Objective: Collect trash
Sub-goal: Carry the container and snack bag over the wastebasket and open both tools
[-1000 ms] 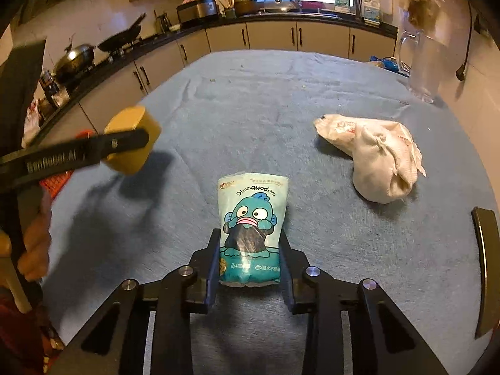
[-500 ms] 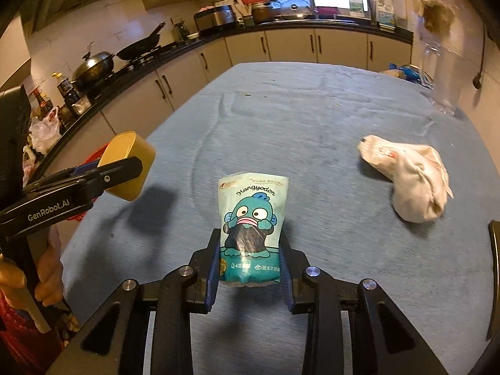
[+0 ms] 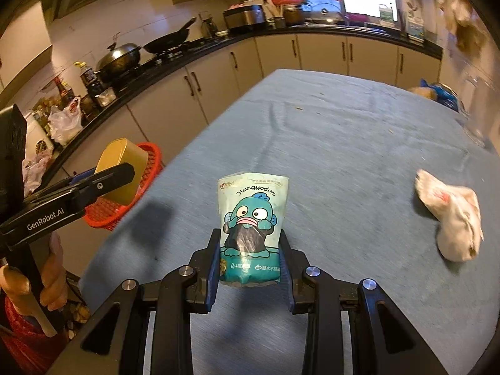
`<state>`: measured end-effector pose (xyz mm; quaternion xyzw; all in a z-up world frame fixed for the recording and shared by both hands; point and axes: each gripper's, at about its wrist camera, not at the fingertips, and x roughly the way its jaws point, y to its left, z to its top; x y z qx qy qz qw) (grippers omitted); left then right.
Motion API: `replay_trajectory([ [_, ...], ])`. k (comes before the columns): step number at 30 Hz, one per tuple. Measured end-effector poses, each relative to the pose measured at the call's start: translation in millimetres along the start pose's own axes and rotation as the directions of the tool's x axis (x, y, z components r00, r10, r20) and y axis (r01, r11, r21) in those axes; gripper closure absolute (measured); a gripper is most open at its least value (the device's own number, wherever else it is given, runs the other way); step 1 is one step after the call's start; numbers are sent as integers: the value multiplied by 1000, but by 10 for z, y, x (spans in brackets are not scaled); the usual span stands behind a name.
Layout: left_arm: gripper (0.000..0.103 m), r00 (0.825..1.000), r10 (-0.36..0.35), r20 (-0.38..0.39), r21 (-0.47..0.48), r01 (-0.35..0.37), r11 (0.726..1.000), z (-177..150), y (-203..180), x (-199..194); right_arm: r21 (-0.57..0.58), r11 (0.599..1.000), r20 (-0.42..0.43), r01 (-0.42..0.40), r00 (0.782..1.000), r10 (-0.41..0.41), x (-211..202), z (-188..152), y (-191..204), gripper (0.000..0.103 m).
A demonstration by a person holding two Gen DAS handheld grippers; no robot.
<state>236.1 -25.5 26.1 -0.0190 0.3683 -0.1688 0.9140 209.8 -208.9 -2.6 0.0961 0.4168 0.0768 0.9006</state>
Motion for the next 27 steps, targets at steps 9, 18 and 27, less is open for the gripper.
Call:
replay_trajectory([
  [9, 37, 996, 85, 28, -92, -82, 992, -7, 659, -188, -72, 994, -21, -84, 996, 82, 267, 302, 582, 68],
  [18, 37, 991, 133, 17, -163, -128, 978, -57, 1137, -210, -118, 980, -42, -160, 987, 156, 508, 526, 1081, 68],
  [27, 37, 989, 144, -14, -194, -144, 970, -130, 1365, -109, -101, 969, -84, -227, 972, 219, 766, 687, 1323, 68],
])
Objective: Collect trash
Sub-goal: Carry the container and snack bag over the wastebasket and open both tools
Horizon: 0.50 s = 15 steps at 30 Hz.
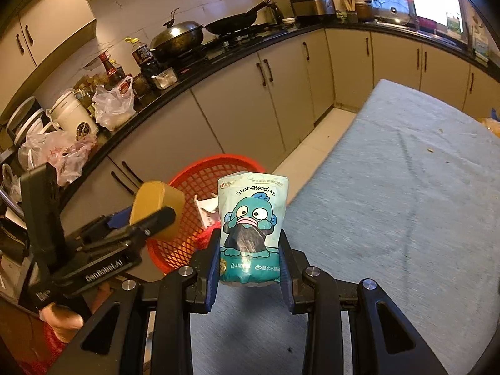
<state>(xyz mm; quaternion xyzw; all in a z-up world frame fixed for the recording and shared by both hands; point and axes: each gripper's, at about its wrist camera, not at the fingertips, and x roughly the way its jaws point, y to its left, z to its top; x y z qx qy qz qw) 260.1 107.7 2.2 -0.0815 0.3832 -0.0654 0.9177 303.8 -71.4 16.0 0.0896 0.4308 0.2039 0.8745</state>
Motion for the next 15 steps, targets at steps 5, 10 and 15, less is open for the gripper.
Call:
replay_trajectory([
  [5, 37, 1000, 0, -8, -10, 0, 1000, -23, 74, 38, 9, 999, -25, -32, 999, 33, 153, 77, 63, 68],
  [10, 37, 1000, -1, -15, -10, 1, 1000, -55, 92, 71, 11, 998, -46, -55, 997, 55, 300, 135, 114, 68],
  [15, 37, 1000, -2, -19, -9, 2, 1000, -78, 76, 85, 29, 997, -73, -69, 995, 71, 460, 185, 95, 68],
])
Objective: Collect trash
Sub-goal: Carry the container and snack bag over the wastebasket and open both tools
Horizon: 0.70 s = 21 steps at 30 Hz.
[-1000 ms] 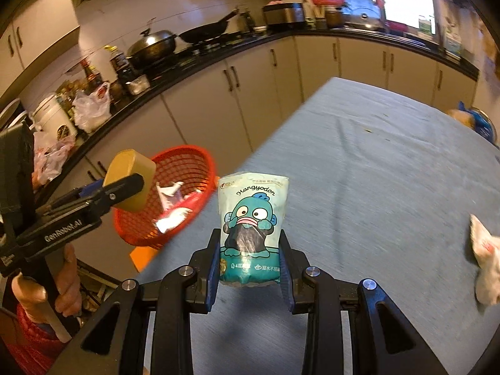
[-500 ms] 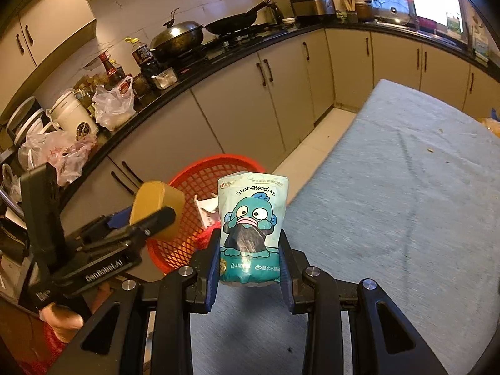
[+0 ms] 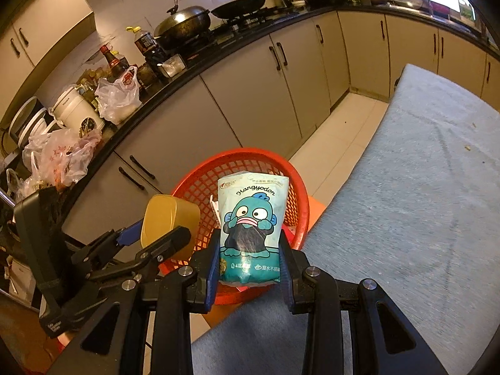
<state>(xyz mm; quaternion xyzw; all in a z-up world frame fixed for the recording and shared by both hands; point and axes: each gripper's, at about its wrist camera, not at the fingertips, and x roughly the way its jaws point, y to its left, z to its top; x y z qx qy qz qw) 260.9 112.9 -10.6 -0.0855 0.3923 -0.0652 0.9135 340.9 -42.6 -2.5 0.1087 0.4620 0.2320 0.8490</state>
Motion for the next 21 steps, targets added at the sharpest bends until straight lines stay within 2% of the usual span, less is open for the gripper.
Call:
replay_trajectory([
  [10, 37, 1000, 8, -10, 5, -8, 1000, -23, 33, 79, 29, 999, -37, -23, 999, 24, 209, 82, -55, 66],
  [16, 37, 1000, 7, -17, 7, -7, 1000, -37, 44, 117, 30, 999, -47, -10, 999, 12, 295, 117, -48, 58],
  [18, 37, 1000, 6, -14, 7, -6, 1000, -43, 45, 113, 36, 999, -50, -11, 999, 13, 319, 125, -54, 51],
  [21, 37, 1000, 1, -15, 4, -1, 1000, -38, 43, 121, 39, 999, -44, -10, 999, 12, 323, 131, -69, 50],
])
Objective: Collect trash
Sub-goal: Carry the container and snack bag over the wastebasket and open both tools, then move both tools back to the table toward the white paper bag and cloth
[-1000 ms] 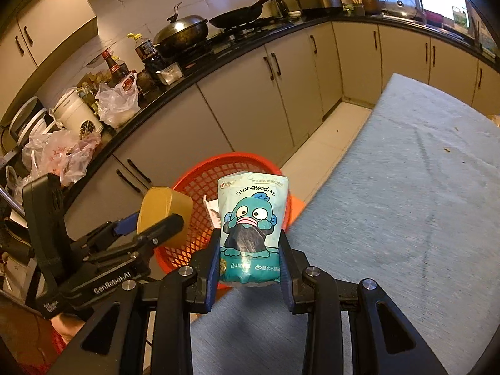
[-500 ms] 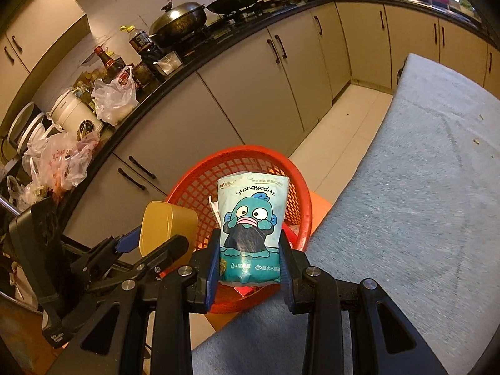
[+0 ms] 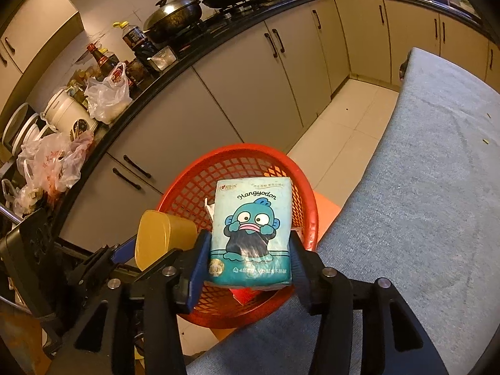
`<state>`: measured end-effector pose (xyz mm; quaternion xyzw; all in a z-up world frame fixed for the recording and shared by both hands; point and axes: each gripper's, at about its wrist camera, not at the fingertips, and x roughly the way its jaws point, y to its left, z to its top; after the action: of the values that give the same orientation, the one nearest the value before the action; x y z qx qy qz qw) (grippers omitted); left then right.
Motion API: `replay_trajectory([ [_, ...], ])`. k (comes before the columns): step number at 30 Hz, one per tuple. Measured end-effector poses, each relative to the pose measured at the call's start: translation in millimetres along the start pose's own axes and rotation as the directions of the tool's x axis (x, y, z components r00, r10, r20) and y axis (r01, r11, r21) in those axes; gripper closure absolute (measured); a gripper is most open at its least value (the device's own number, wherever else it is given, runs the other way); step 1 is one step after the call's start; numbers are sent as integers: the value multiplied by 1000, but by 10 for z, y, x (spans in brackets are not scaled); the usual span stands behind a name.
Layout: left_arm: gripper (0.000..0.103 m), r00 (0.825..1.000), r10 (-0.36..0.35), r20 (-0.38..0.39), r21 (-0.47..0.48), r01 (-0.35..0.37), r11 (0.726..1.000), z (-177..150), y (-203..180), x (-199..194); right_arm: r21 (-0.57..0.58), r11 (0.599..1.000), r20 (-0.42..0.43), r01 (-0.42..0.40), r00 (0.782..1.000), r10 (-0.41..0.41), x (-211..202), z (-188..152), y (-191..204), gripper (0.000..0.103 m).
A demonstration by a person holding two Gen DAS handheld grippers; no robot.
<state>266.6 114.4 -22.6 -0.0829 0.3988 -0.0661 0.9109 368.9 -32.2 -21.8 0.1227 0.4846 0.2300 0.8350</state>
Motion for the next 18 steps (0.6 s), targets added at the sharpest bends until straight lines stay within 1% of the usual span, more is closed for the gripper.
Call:
replay_trajectory([
  [5, 37, 1000, -6, -6, -4, 6, 1000, -2, 14, 5, 7, 1000, 10, -15, 1000, 15, -32, 15, -10, 49],
  [7, 37, 1000, -11, -2, -12, 11, 1000, 9, 31, -13, 7, 1000, 14, -16, 1000, 16, -38, 21, 12, 48],
  [10, 37, 1000, -14, 4, -19, 14, 1000, 5, 53, -54, 13, 999, 17, -47, 999, 47, -46, 24, 27, 48],
  [12, 37, 1000, -17, 8, -24, 18, 1000, 6, 64, -86, 17, 999, 23, -48, 999, 48, -55, 22, 27, 46],
  [18, 37, 999, -19, 28, -29, 19, 999, -5, 60, -210, 31, 998, 43, -63, 997, 61, -153, -9, -2, 46],
])
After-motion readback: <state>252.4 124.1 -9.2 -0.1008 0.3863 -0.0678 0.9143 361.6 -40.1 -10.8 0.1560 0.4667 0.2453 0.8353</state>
